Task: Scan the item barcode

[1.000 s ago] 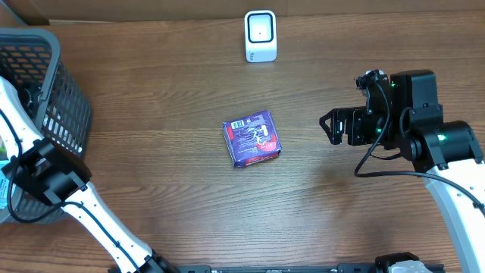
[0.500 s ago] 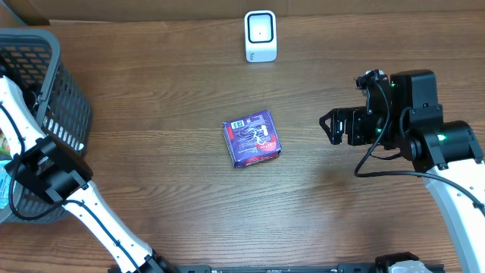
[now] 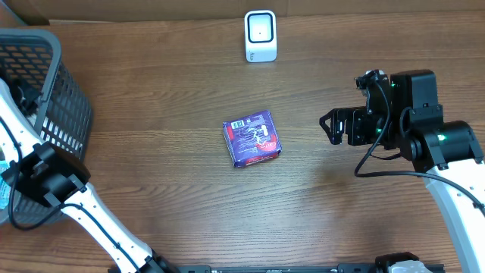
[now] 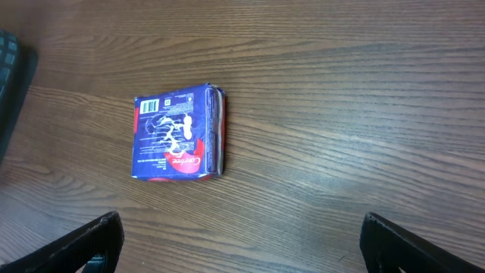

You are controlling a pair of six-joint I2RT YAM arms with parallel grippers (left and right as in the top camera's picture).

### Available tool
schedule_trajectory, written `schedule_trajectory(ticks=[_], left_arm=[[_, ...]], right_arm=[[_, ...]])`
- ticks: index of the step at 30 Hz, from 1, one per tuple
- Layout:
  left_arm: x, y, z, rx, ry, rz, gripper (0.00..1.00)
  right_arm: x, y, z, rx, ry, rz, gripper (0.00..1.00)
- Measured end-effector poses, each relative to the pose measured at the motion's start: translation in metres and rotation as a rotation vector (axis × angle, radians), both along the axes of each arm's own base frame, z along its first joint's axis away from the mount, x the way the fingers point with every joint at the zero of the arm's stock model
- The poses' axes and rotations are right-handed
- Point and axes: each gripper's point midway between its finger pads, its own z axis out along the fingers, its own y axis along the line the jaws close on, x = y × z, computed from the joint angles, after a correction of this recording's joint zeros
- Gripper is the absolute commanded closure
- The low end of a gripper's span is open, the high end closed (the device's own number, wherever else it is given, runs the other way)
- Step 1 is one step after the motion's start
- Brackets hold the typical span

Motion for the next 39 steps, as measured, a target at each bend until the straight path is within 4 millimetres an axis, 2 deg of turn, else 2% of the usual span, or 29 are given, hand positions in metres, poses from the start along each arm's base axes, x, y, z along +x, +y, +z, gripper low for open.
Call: schedule_trajectory(ticks=[4, 6, 16, 28, 31, 39], left_arm=[[-0.004, -0.003, 0.035, 0.03, -0.044, 0.018, 0.96], [-0.009, -0.007, 0.043, 0.028, -0.046, 0.028, 0.96], [-0.021, -0.017, 0.041, -0.013, 0.0, 0.041, 0.96], [-0.022, -0.017, 0.041, -0.015, 0.0, 0.048, 0.96], [-0.022, -0.017, 0.044, -0.011, -0.006, 0.048, 0.95], [-0.026, -0.02, 0.071, 0.02, -0.046, 0.048, 0.96]], right_arm=[[0.0, 0.0, 0.0, 0.0, 0.001, 0.0, 0.0], [0.0, 0.0, 0.0, 0.0, 0.0, 0.0, 0.0], [-0.001, 0.0, -0.001, -0.001, 0.007, -0.001, 0.0], [-0.001, 0.0, -0.001, -0.001, 0.007, 0.0, 0.0], [-0.001, 0.0, -0.001, -0.001, 0.007, -0.001, 0.0], [-0.001, 0.0, -0.001, -0.001, 0.007, -0.001, 0.0]])
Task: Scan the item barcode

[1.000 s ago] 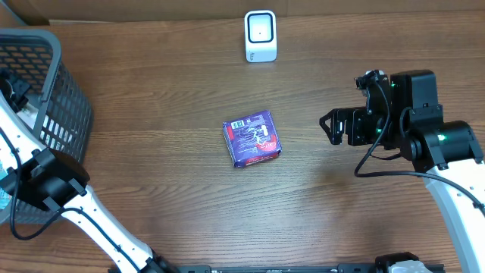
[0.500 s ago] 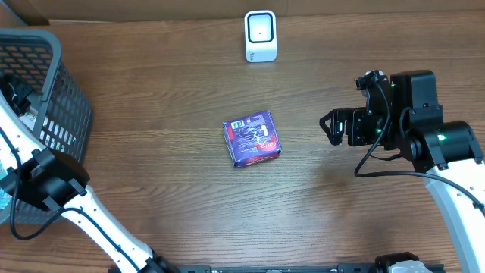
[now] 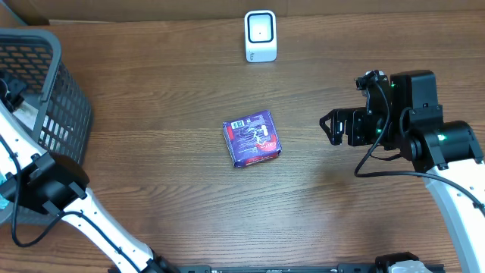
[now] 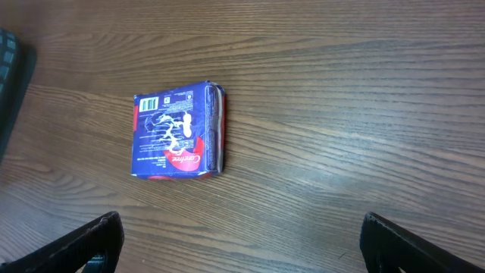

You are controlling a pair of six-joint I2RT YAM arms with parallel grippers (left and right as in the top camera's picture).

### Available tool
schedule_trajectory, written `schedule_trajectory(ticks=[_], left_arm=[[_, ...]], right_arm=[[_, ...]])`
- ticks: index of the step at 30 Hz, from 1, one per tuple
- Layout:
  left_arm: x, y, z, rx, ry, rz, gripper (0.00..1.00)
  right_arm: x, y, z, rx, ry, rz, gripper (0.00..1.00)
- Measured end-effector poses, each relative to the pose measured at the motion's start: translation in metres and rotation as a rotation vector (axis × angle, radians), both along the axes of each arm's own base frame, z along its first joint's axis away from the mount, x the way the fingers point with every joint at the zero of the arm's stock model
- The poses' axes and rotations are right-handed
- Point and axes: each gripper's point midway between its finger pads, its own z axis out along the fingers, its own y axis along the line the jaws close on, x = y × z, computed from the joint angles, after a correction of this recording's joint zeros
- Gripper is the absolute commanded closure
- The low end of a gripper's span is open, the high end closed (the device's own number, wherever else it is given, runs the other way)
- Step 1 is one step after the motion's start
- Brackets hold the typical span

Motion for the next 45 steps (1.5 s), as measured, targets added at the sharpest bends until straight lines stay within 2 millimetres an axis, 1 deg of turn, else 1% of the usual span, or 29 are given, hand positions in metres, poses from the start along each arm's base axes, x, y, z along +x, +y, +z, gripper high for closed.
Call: schedule_trajectory(ticks=[4, 7, 10, 11, 12, 13, 14, 15, 16, 20, 28, 32, 38, 45], left_arm=[[-0.004, -0.003, 0.002, -0.007, 0.009, 0.0, 0.96], [-0.005, -0.004, -0.003, -0.019, 0.024, 0.0, 0.96], [-0.004, -0.003, -0.014, -0.034, 0.042, 0.0, 0.95], [-0.004, -0.003, -0.018, -0.04, 0.048, 0.0, 0.83], [-0.003, -0.003, -0.023, -0.046, 0.057, 0.0, 0.68], [-0.003, -0.002, -0.029, -0.055, 0.066, 0.003, 0.49], [-0.003, -0.002, -0.034, -0.062, 0.075, 0.001, 0.38], [-0.002, -0.002, -0.041, -0.07, 0.087, 0.0, 0.31], [-0.002, -0.002, -0.046, -0.077, 0.095, 0.0, 0.3], [-0.001, -0.001, -0.07, -0.108, 0.132, 0.003, 0.29], [-0.001, -0.001, -0.126, -0.173, 0.217, 0.003, 0.32], [0.007, -0.002, -0.127, -0.161, 0.199, -0.009, 0.34], [0.012, 0.001, -0.128, -0.148, 0.182, -0.009, 0.37], [0.017, -0.002, -0.13, -0.169, 0.165, -0.017, 0.37]], right_arm=[[0.0, 0.0, 0.0, 0.0, -0.001, 0.001, 0.0], [0.0, 0.0, 0.0, 0.0, 0.0, 0.0, 0.0], [0.0, 0.0, 0.0, 0.0, 0.0, 0.001, 0.0], [0.0, 0.0, 0.0, 0.0, 0.0, 0.0, 0.0], [0.0, 0.0, 0.0, 0.0, 0.0, 0.001, 0.0], [0.0, 0.0, 0.0, 0.0, 0.0, 0.0, 0.0], [0.0, 0.0, 0.0, 0.0, 0.0, 0.001, 0.0], [0.0, 0.0, 0.0, 0.0, 0.0, 0.001, 0.0], [0.0, 0.0, 0.0, 0.0, 0.0, 0.0, 0.0], [0.0, 0.0, 0.0, 0.0, 0.0, 0.0, 0.0], [-0.001, 0.0, -0.001, -0.001, 0.006, 0.0, 0.0], [-0.002, 0.0, -0.001, -0.001, 0.009, 0.001, 0.0], [-0.002, 0.0, -0.001, -0.001, 0.011, 0.0, 0.0], [-0.003, 0.0, -0.002, -0.002, 0.015, 0.0, 0.0]])
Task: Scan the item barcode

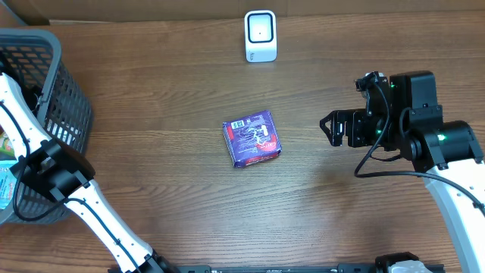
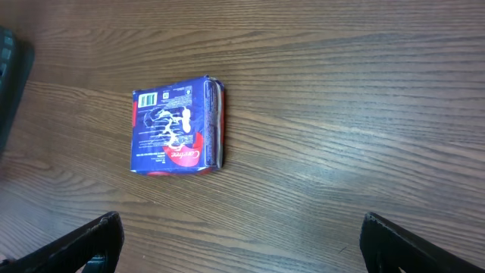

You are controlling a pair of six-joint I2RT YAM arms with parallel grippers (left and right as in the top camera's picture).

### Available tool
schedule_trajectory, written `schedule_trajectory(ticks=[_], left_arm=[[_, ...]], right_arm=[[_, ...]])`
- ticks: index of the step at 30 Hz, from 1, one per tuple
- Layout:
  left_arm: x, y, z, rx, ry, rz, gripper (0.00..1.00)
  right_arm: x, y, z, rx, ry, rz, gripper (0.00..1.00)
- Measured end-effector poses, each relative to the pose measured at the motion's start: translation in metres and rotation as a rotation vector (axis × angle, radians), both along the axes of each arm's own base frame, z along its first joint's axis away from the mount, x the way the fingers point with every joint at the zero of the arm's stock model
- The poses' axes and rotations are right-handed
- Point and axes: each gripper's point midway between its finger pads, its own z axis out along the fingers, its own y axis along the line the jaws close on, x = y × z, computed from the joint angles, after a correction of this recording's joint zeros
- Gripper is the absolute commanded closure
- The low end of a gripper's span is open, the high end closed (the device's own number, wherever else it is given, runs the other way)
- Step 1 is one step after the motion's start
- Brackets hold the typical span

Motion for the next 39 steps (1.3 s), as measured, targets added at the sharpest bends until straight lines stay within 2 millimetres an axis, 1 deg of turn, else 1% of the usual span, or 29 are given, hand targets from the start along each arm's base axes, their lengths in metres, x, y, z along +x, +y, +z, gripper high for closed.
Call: schedule_trajectory(ticks=[7, 10, 14, 25, 27, 29, 31, 34, 35, 39], left_arm=[[0.006, -0.009, -0.001, -0.05, -0.036, -0.006, 0.32], [0.006, -0.011, -0.001, -0.061, -0.036, -0.006, 0.28], [0.003, -0.014, 0.0, -0.077, -0.027, -0.002, 0.28], [0.01, -0.012, 0.019, -0.056, -0.084, -0.001, 0.28], [0.01, -0.012, 0.027, -0.047, -0.097, 0.006, 0.29], [0.01, -0.012, 0.045, -0.027, -0.125, 0.015, 0.31], [0.008, -0.014, 0.072, -0.003, -0.158, 0.017, 0.32], [-0.001, -0.021, 0.124, 0.047, -0.224, 0.019, 0.34], [-0.006, -0.026, 0.145, 0.067, -0.251, 0.02, 0.36], [-0.021, -0.037, 0.205, 0.137, -0.345, 0.022, 0.38]], right_arm=[[0.0, 0.0, 0.0, 0.0, 0.0, 0.0, 0.0], [0.0, 0.0, 0.0, 0.0, 0.0, 0.0, 0.0], [0.0, 0.0, 0.0, 0.0, 0.0, 0.0, 0.0], [-0.002, 0.0, -0.001, -0.002, 0.01, 0.0, 0.0], [-0.002, 0.0, -0.001, -0.002, 0.01, 0.0, 0.0], [-0.002, 0.0, -0.001, -0.002, 0.009, 0.001, 0.0], [-0.002, 0.0, -0.001, -0.001, 0.01, 0.001, 0.0], [-0.002, 0.0, -0.001, -0.002, 0.01, 0.0, 0.0], [-0.002, 0.0, -0.001, -0.002, 0.01, 0.0, 0.0], [-0.002, 0.0, -0.001, -0.002, 0.01, 0.0, 0.0]])
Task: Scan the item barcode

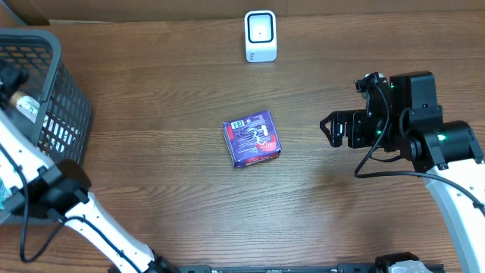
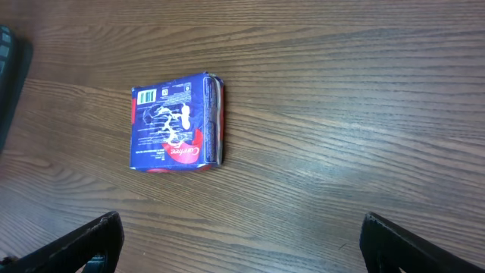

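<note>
The item is a flat blue and red packet [image 1: 252, 139] lying mid-table, with a small barcode [image 2: 148, 95] on its top face by one corner. A white scanner [image 1: 261, 36] stands upright at the back edge. My right gripper [image 1: 328, 130] hovers open to the right of the packet, apart from it. In the right wrist view the packet [image 2: 176, 133] lies ahead of the right gripper [image 2: 241, 246] with bare wood between its fingers. My left arm [image 1: 57, 189] reaches into the basket at far left. Its gripper is mostly hidden there.
A dark mesh basket [image 1: 57, 83] takes up the far left of the table, with some items inside it. A cardboard wall runs along the back behind the scanner. Brown wood shows between packet, scanner and right gripper.
My left arm has shifted at the basket, its elbow now lower and its upper part further left. The packet and the right gripper are nearly unchanged.
At every earlier moment the packet lay mid-table and my right gripper hung open to its right, as now. Only my left arm stood differently each time, always at or in the basket on the left.
</note>
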You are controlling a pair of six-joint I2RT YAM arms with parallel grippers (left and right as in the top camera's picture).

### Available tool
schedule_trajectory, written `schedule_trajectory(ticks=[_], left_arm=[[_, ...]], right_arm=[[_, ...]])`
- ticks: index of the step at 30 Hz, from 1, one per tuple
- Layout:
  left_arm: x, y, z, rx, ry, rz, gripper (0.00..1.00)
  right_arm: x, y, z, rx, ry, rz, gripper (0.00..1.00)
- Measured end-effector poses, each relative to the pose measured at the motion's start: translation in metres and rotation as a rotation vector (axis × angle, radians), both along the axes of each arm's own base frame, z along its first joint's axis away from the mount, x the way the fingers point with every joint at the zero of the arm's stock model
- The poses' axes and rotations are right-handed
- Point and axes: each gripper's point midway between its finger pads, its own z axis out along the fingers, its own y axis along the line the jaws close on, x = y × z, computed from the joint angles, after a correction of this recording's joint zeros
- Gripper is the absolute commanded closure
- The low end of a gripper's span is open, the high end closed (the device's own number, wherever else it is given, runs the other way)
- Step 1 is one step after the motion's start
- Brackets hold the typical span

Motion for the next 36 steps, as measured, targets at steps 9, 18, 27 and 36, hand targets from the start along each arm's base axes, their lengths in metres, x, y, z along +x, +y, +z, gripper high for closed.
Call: schedule_trajectory(ticks=[9, 18, 27, 36], left_arm=[[-0.023, -0.021, 0.059, 0.085, -0.078, -0.024, 0.44], [-0.096, -0.067, 0.115, 0.221, -0.068, 0.089, 0.46], [-0.14, -0.073, 0.156, 0.43, -0.303, 0.239, 0.39], [-0.092, -0.011, 0.087, 0.345, -0.428, 0.157, 0.3]], right_arm=[[0.0, 0.0, 0.0, 0.0, 0.002, 0.0, 0.0], [0.0, 0.0, 0.0, 0.0, 0.002, 0.0, 0.0], [0.0, 0.0, 0.0, 0.0, -0.002, 0.001, 0.0], [-0.004, -0.001, -0.003, -0.003, 0.02, 0.0, 0.0]])
